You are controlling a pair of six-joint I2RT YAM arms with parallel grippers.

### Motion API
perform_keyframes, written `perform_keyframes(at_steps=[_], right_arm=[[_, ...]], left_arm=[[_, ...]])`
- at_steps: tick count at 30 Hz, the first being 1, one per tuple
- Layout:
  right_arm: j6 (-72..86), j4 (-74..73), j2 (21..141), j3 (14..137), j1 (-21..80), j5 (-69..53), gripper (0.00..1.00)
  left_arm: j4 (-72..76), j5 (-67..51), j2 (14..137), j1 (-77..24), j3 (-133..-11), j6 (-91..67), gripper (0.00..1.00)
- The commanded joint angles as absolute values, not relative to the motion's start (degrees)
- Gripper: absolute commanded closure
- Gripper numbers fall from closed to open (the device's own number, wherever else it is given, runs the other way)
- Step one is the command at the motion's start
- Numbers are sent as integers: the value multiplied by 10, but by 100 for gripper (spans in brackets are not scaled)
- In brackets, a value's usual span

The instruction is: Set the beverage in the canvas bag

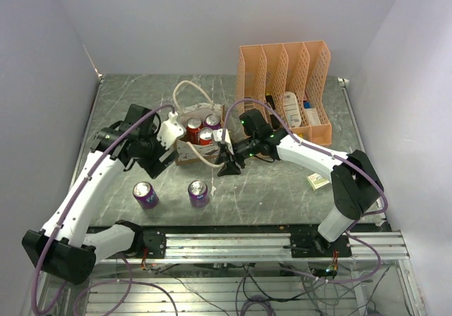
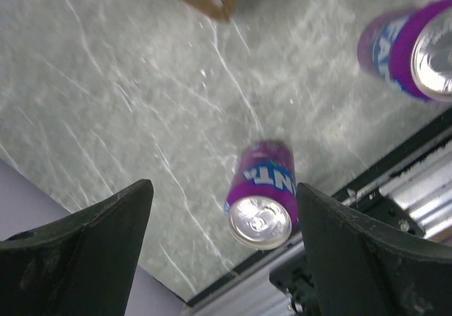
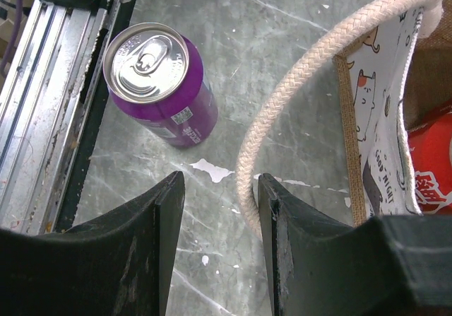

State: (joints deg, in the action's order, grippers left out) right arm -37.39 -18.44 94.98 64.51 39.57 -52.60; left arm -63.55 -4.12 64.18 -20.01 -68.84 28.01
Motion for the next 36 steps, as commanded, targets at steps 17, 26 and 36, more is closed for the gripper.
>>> perform_keyframes(at_steps=[17, 26, 36], right_arm=[[-377, -196, 958, 655, 406, -512, 54], [-381, -199, 966, 657, 408, -512, 54], [-383, -205, 975, 662, 414, -509, 54]], left_arm=[[-705, 21, 650, -180, -549, 337, 4], [-696, 10, 657, -158, -515, 357, 6], [-661, 1, 669, -155, -489, 348, 13]])
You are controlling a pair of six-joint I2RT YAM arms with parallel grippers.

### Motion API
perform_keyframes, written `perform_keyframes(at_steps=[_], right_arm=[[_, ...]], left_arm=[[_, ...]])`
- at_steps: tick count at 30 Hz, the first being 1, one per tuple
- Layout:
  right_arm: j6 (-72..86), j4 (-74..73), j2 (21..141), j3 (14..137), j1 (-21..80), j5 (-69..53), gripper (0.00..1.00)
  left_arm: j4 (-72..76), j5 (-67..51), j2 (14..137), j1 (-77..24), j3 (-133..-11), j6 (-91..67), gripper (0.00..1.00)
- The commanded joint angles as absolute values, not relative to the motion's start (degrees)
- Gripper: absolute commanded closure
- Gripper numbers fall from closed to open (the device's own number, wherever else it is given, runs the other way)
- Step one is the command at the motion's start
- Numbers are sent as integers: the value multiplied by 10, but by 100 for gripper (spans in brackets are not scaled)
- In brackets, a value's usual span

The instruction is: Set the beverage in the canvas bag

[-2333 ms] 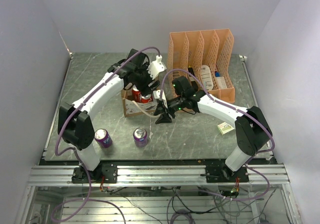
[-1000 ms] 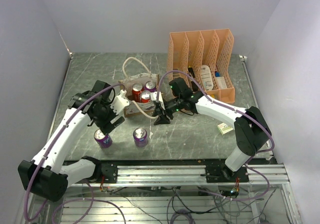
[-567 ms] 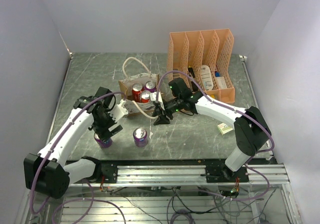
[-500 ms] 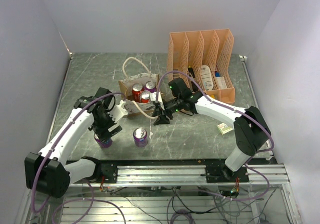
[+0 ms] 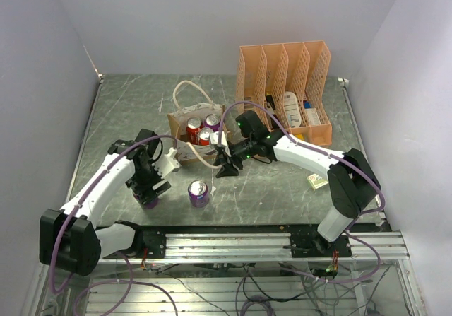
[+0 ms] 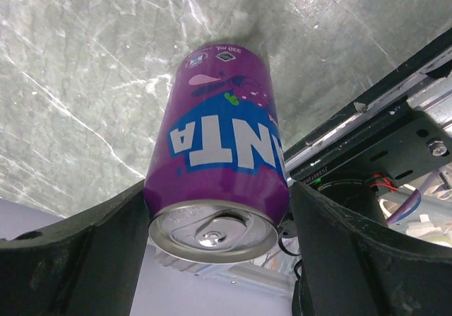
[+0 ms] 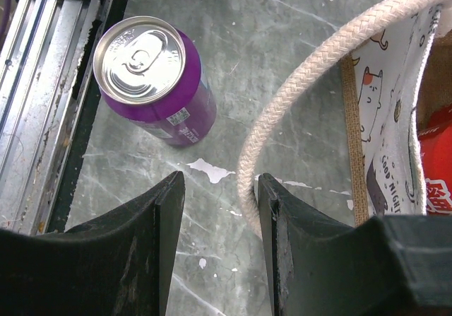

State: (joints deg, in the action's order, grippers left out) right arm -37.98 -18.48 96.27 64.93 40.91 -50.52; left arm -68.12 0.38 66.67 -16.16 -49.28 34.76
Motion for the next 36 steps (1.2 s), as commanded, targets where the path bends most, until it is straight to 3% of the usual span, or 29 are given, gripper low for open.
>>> perform_keyframes(at_steps=[1, 16, 27, 36], right_arm=[[-385, -206, 976, 662, 414, -509, 54], [-388, -211, 983, 665, 417, -509, 55], [-388, -212, 988, 669, 420, -509, 55], [-389, -216, 986, 672, 426, -507, 55]], left_arm=[[-658, 0, 668, -155, -489, 346, 13], [-660, -2, 653, -155, -501, 334, 23], [-674, -10, 624, -155, -548, 334, 54], [-705, -5, 625, -154, -654, 344, 70]])
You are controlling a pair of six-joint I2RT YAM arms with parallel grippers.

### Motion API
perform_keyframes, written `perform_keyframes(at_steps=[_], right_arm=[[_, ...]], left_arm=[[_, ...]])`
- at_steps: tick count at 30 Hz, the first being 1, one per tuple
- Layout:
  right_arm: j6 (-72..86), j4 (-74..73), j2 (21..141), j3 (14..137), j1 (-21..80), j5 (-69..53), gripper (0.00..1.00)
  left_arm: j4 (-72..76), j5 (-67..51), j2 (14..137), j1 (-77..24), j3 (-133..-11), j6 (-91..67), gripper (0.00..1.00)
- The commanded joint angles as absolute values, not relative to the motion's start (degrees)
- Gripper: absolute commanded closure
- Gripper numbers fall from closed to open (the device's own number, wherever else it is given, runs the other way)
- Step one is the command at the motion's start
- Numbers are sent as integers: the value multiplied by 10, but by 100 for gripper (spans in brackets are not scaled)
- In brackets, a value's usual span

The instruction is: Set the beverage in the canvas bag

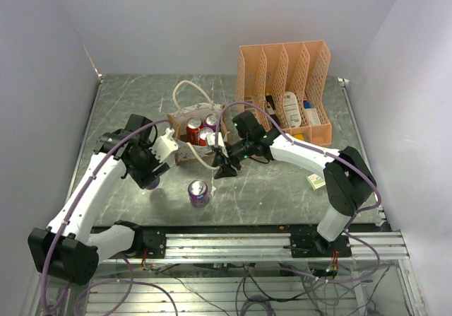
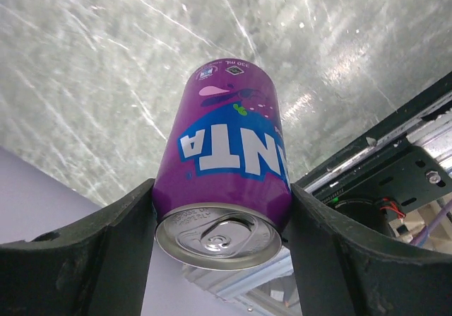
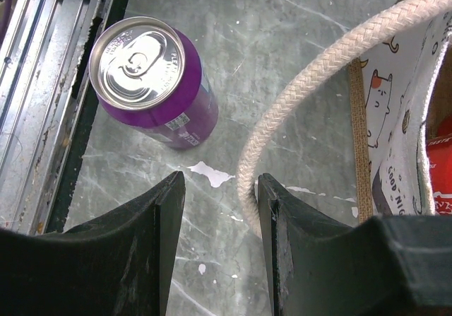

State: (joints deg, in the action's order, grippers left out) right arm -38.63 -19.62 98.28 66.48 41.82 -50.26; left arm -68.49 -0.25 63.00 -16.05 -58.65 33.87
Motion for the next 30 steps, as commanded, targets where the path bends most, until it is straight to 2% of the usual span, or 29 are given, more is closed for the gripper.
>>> perform_keyframes(at_steps=[1, 12, 25, 30], right_arm=[[-390, -216, 987, 673, 426, -508, 55], [-398, -226, 981, 676, 433, -519, 55], [-401, -231, 972, 677, 435, -520, 55], [-403, -232, 971, 677, 435, -519, 55]], left_arm=[[-707, -8, 628, -155, -670, 345, 72], [-679, -83, 664, -154, -842, 328, 81], [-556, -232, 738, -156, -917, 288, 91], [-529, -247, 790, -159, -945, 263, 93]])
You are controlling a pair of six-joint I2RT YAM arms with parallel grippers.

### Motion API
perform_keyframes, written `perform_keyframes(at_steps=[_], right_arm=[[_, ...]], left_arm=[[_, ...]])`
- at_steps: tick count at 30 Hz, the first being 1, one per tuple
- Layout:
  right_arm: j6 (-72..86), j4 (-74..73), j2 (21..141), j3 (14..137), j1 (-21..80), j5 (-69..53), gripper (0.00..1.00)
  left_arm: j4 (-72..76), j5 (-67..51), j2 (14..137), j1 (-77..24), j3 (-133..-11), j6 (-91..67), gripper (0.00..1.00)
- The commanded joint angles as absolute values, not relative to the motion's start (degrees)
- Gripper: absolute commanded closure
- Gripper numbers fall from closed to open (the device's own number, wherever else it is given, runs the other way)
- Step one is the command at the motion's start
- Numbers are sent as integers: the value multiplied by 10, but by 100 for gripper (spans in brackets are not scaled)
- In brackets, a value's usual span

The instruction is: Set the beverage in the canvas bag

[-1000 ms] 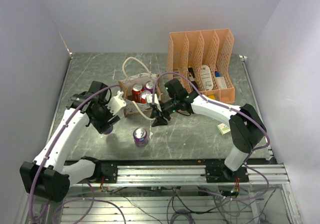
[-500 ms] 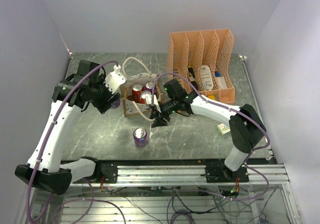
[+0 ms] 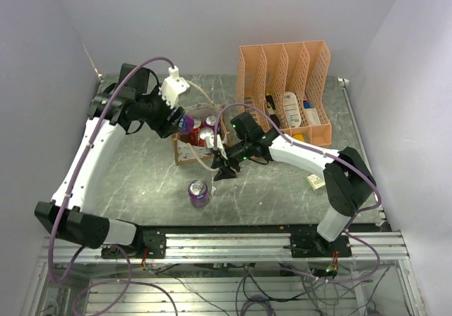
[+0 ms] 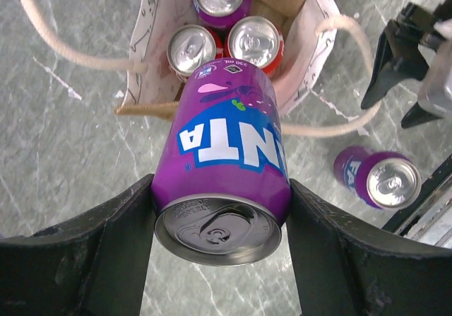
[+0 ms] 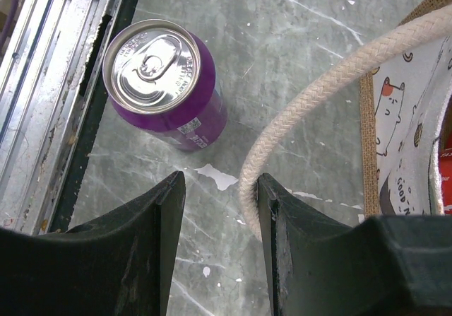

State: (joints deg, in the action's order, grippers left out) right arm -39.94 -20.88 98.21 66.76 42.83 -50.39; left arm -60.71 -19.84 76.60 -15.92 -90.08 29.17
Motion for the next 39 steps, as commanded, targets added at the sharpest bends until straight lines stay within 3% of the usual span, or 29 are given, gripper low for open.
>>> perform_keyframes(at_steps=[1, 17, 39], right_arm=[[-403, -232, 971, 677, 435, -519, 55], [-404, -230, 958, 675, 435, -512, 55], [-402, -228, 962, 674, 435, -512, 55]], left_arm=[[-529, -246, 801, -161, -953, 261, 93], [-594, -134, 915, -226, -1018, 236, 93], [-696, -31, 964, -235, -1014, 256, 93]])
